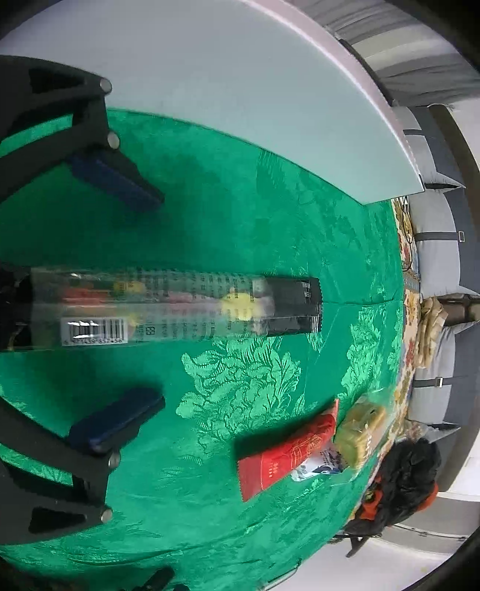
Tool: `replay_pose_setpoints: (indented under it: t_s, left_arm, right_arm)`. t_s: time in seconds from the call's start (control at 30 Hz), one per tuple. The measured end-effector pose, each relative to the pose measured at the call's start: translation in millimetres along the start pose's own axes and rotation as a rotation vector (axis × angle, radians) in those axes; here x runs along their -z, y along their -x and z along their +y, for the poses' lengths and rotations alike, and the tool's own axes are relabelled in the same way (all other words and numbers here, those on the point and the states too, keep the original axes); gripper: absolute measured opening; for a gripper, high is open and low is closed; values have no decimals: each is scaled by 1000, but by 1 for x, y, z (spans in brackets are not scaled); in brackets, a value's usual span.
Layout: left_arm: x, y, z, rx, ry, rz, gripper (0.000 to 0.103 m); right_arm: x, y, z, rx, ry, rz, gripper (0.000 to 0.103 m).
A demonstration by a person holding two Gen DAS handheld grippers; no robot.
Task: Organize snacks
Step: 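Hold the clear stick in the left gripper above the bedspread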
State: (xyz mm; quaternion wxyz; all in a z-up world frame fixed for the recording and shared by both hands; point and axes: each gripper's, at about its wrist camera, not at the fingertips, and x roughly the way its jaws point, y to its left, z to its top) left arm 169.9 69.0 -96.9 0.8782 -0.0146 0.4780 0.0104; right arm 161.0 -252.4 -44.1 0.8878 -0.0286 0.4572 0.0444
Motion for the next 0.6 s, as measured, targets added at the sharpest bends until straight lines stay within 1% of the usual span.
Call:
replay_pose_setpoints:
  t_s: [0.03,0.13,0.6]
  left_arm:
    - [1,-1,2,-5,3,-10,103]
    - [6,1,3,-7,10,-50,103]
    - [3,-1,2,-9,10,-50,103]
  right_arm:
    - [0,0,0,0,0,0,92]
    - [0,0,0,0,0,0,92]
    - [0,0,0,0,1,-2,92]
